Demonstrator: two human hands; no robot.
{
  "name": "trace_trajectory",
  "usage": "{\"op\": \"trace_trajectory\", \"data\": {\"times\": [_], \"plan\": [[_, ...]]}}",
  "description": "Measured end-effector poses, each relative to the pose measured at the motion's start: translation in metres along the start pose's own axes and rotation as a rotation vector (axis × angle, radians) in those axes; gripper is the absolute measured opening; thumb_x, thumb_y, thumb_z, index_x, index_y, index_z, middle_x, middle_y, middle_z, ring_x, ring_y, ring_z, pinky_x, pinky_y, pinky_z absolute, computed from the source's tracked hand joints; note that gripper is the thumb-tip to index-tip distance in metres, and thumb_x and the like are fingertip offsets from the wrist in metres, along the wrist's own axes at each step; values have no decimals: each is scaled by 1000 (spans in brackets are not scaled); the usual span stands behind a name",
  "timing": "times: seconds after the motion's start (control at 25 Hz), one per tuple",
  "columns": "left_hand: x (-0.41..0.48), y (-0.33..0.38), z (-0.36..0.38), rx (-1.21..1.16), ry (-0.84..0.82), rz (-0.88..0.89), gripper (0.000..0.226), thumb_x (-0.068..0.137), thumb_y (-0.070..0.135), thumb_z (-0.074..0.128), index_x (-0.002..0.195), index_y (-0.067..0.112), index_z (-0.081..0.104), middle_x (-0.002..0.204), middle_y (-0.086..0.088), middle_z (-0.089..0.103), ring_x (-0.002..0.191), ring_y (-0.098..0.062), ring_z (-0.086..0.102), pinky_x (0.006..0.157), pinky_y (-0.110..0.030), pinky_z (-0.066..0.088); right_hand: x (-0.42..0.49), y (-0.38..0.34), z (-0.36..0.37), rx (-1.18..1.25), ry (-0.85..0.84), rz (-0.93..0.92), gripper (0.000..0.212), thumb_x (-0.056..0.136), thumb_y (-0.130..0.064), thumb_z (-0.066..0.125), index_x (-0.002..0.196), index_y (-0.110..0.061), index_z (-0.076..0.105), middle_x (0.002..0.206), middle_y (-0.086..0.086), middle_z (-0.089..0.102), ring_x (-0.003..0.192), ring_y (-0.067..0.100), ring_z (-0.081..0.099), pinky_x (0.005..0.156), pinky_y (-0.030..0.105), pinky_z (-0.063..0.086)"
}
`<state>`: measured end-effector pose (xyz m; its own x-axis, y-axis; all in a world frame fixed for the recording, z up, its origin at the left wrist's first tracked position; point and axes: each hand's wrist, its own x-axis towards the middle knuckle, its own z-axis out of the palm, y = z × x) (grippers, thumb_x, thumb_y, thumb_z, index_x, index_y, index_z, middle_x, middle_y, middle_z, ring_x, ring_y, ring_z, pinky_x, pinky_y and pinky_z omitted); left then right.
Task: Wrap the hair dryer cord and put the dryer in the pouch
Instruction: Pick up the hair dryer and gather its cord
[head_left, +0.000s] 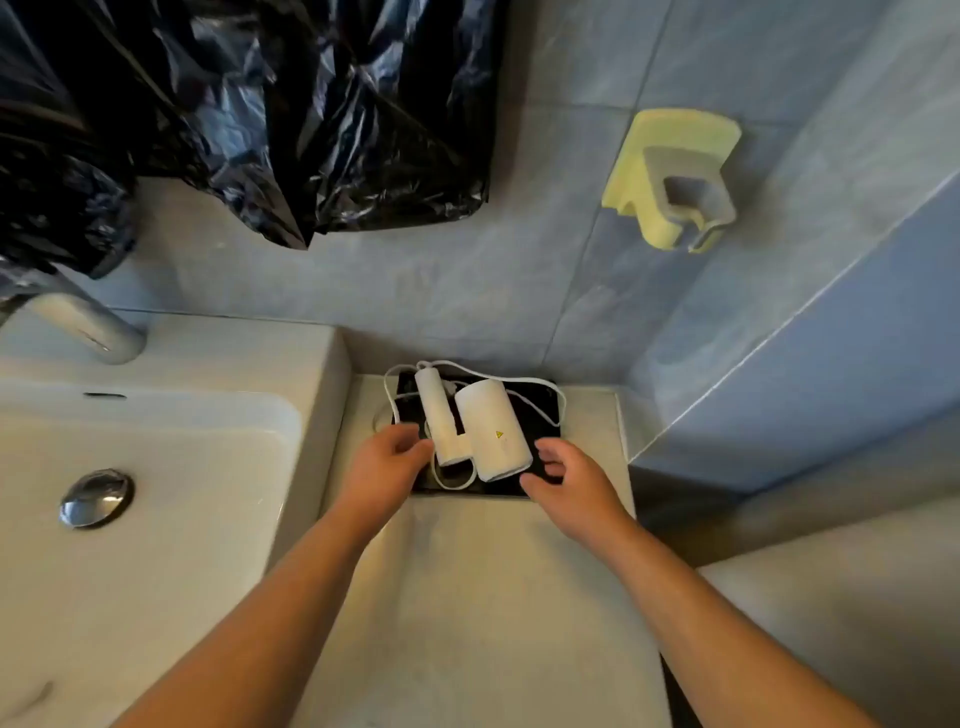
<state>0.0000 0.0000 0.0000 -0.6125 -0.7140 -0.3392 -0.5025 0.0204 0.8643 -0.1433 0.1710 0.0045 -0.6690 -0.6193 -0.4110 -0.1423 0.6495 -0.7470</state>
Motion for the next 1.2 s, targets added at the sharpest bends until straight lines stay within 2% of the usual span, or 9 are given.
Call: {"op": "trace_trajectory", "data": {"times": [0.16, 0.36, 0.56, 0.68, 0.76, 0.88, 1.0, 1.08, 1.2], "plan": [[41, 4, 16, 92, 14, -86, 23, 93, 18, 50, 70, 13, 50, 63, -1, 46, 54, -18, 42, 50, -25, 34, 39, -13, 14, -25, -2, 53, 65, 82, -30, 68, 140, -17, 43, 135, 4, 54, 114, 20, 57, 91, 32, 47], [65, -2, 28, 147, 61, -147, 22, 91, 19, 52, 72, 8, 51, 66, -4, 50, 61, -23, 47, 52, -31, 32, 62, -15, 30, -9, -32, 128, 48, 75, -41, 73, 114, -21, 53, 105, -3, 63, 90, 17, 61, 69, 30, 47], [66, -2, 34, 57, 95, -185, 8, 85, 11, 51, 82, 4, 55, 71, -5, 52, 64, -23, 49, 56, -30, 37, 61, -21, 35, 146, 6, 179, 45, 72, -35, 74, 109, -19, 54, 102, -1, 64, 80, 8, 62, 56, 24, 46], [50, 0, 28, 16, 68, -124, 7, 81, 10, 51, 81, 4, 54, 68, -6, 50, 61, -24, 45, 55, -31, 36, 48, -28, 27, 240, 32, 191, 36, 75, -34, 70, 104, -17, 57, 96, -1, 66, 73, 7, 64, 54, 25, 48], [33, 5, 21, -12, 48, -80, 11, 84, 12, 52, 91, 6, 58, 71, -9, 53, 61, -21, 47, 54, -30, 37, 37, -32, 20, 280, 38, 201, 36, 72, -39, 69, 100, -18, 61, 94, 1, 67, 78, 15, 67, 62, 32, 55], [5, 9, 7, 25, 44, 32, 27, 95, 17, 50, 121, 18, 57, 92, -1, 62, 74, -15, 58, 64, -25, 42, 19, -36, 8, 363, 21, 201, 33, 69, -40, 69, 95, -19, 65, 95, 4, 69, 85, 23, 69, 79, 45, 60], [-22, 10, -7, 206, 65, 252, 39, 94, 13, 56, 133, 18, 56, 115, 2, 54, 95, -14, 58, 83, -24, 46, -7, -42, -7, 329, -3, 159, 20, 77, -35, 69, 89, -21, 65, 93, 4, 69, 87, 24, 69, 79, 45, 58], [-34, 13, -13, 337, 18, 373, 45, 91, 14, 61, 136, 20, 56, 124, 4, 51, 102, -12, 57, 93, -27, 47, -25, -46, -15, 263, 0, 140, 26, 74, -40, 68, 90, -19, 67, 93, 6, 69, 86, 24, 68, 76, 42, 58], [-42, 15, -14, 515, -86, 416, 54, 86, 19, 65, 139, 25, 54, 138, 1, 50, 121, -16, 51, 104, -35, 44, -48, -53, -25, 151, 34, 151, 45, 63, -52, 65, 92, -18, 68, 92, 6, 69, 85, 25, 67, 77, 45, 60]]}}
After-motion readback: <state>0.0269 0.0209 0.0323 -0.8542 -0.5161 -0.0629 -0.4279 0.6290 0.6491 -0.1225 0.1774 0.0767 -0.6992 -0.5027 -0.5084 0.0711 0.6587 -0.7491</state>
